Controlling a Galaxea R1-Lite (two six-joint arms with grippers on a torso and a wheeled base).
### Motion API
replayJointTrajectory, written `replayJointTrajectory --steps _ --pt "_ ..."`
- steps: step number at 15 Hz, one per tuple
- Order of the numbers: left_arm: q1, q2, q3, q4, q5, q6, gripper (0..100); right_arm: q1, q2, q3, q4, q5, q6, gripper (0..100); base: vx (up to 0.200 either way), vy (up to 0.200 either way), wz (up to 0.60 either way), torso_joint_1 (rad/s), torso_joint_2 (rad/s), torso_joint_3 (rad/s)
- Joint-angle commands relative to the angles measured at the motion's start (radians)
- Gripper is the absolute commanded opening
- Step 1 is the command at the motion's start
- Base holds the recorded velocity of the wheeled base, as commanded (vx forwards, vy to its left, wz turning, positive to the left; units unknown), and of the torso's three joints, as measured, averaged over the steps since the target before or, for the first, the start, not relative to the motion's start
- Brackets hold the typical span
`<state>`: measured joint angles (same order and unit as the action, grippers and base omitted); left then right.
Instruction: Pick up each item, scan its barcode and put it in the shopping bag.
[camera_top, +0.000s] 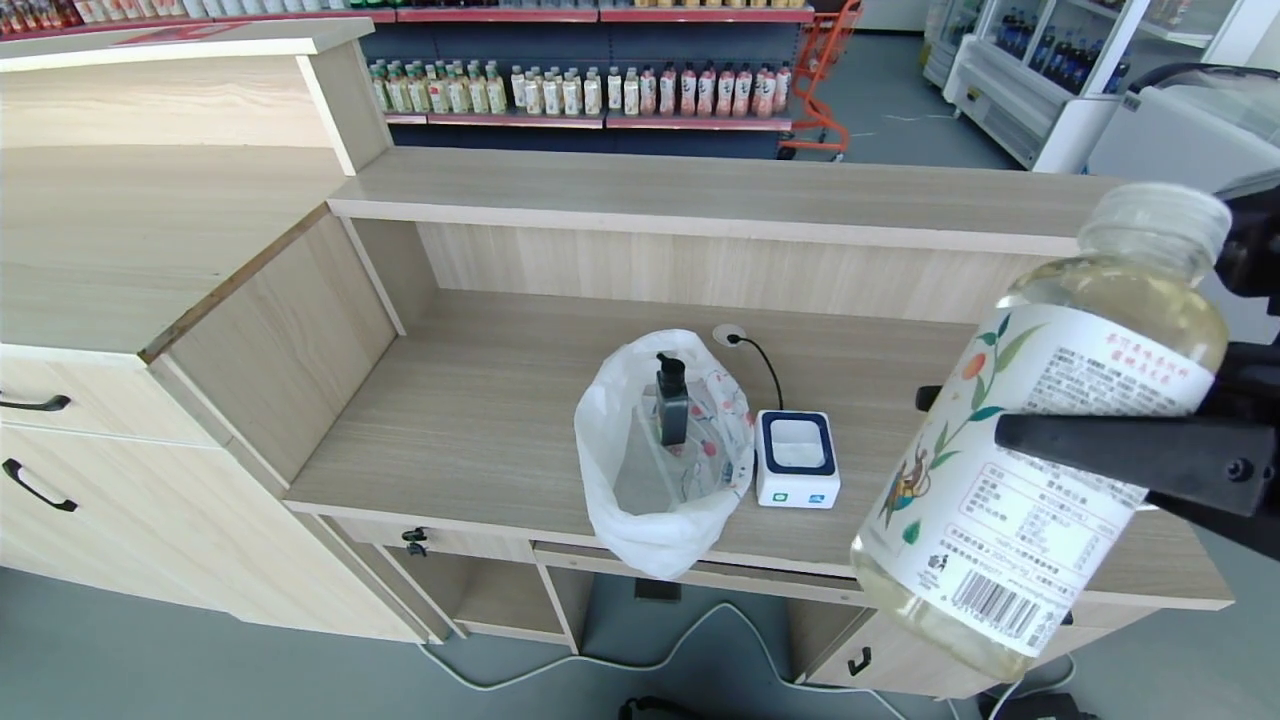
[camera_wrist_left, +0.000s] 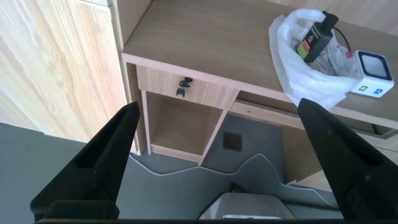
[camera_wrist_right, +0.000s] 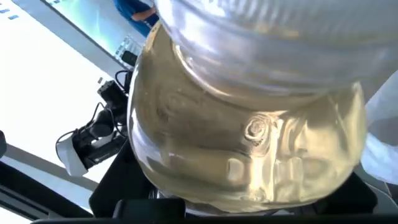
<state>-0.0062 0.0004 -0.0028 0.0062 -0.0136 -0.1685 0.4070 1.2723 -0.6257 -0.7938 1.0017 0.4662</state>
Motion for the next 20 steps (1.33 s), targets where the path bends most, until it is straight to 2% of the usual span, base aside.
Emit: replayJointTrajectory --steps 1,5,9,20 --pt "0.000 0.000 0.000 0.000 0.000 0.000 100 0.042 -0.050 0.012 -0.001 0.008 0.005 0 0.000 0.000 0.00 0.000 0.00 0.000" --pt "0.000 0.000 0.000 0.000 0.000 0.000 100 0.079 -0.071 0.018 0.002 0.026 0.008 0 0.000 0.000 0.00 0.000 0.00 0.000" --pt "0.000 0.000 0.000 0.000 0.000 0.000 100 0.087 -0.079 0.004 -0.005 0.043 0.051 0 0.000 0.000 0.00 0.000 0.00 0.000" --pt "0.000 0.000 0.000 0.000 0.000 0.000 100 0.101 -0.103 0.014 0.004 0.066 0.052 0 0.000 0.000 0.00 0.000 0.00 0.000"
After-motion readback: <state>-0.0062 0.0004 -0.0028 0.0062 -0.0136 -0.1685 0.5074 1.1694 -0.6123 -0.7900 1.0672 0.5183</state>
